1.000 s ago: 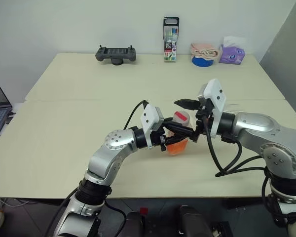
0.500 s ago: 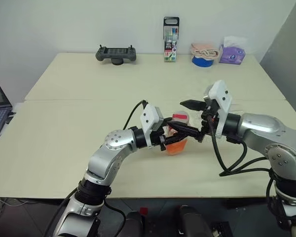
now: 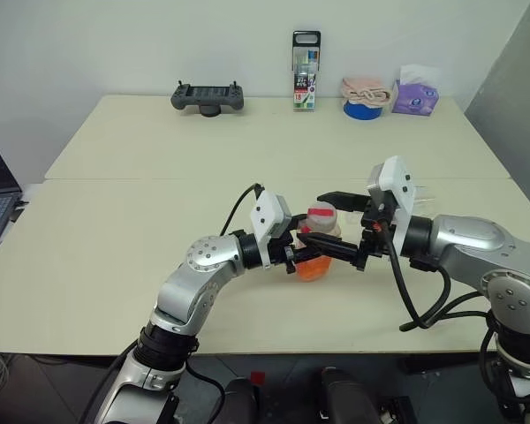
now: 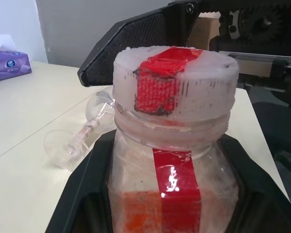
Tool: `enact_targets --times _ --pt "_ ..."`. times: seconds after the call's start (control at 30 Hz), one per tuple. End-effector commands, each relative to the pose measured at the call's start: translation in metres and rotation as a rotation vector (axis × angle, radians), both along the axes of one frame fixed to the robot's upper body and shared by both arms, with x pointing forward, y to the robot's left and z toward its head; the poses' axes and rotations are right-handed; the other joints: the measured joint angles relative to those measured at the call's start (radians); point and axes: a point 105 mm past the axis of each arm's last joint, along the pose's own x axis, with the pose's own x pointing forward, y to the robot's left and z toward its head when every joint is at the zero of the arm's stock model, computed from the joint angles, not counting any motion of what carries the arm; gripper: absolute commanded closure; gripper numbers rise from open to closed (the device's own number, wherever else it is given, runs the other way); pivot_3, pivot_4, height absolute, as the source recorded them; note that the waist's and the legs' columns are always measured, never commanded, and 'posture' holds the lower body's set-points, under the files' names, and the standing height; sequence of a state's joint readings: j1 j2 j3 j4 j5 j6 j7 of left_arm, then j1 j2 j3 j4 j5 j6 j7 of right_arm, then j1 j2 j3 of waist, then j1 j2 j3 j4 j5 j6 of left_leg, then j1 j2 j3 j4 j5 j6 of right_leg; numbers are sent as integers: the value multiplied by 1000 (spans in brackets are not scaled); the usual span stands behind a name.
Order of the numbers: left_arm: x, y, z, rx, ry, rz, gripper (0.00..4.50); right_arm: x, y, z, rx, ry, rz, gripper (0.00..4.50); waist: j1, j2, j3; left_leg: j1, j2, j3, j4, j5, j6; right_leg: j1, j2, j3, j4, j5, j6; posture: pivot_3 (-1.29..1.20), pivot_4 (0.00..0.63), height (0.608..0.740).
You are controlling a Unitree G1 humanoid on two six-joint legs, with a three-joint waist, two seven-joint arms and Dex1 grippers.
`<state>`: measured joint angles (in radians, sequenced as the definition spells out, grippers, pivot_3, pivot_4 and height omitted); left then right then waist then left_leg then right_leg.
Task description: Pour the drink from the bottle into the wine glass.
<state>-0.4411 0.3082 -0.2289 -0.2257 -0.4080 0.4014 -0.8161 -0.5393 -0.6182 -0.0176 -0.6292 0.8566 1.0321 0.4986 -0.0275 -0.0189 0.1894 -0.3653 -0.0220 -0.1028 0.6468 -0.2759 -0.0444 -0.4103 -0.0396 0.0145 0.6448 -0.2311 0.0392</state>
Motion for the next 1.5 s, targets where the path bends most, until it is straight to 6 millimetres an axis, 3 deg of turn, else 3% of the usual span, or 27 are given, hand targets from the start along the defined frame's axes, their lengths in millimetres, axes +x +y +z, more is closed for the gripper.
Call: enact_targets --times 0.03,0.17,0.33,0.5,0.7,0.87,1.23,1.5 --pt "-5 -2 18 -29 -87 -16 2356 -2 0 10 21 -44 1 1197 0 0 0 0 0 0 0 0 0 0 0 0 0 0 0 0 150 740" --pt "-5 -3 18 -29 -87 -17 2356 -2 0 14 22 -51 9 2619 0 0 0 0 0 0 0 0 0 0 0 0 0 0 0 0 150 740" --pt "-5 -3 18 -26 -86 -19 2356 -2 -2 14 -6 -52 40 2644 0 0 0 0 0 0 0 0 0 0 0 0 0 0 0 0 150 740" --pt "-7 -4 18 -24 -87 -28 2357 -36 -4 11 -91 -22 386 2644 0 0 0 0 0 1 0 0 0 0 0 0 -1 0 0 0 150 740" --pt "-9 -4 18 -18 -89 -30 2357 -35 -10 15 -123 -70 506 2644 -3 0 0 1 0 1 0 0 0 0 0 0 0 -1 2 0 150 740" --pt "-12 -4 16 -18 -87 -30 2357 -22 -13 22 -76 -78 461 2644 -2 0 0 1 0 1 0 0 0 1 1 0 0 -1 2 0 150 740" --pt "-10 -2 16 -13 -82 -20 2357 -13 -12 32 29 -39 327 2645 0 0 0 0 0 0 1 0 0 0 0 0 0 1 -1 0 150 740" --pt "-7 -2 15 -10 -82 -14 2360 -4 -24 47 103 -63 188 2724 1 0 0 0 0 0 1 0 0 0 0 0 0 1 -1 0 150 740"
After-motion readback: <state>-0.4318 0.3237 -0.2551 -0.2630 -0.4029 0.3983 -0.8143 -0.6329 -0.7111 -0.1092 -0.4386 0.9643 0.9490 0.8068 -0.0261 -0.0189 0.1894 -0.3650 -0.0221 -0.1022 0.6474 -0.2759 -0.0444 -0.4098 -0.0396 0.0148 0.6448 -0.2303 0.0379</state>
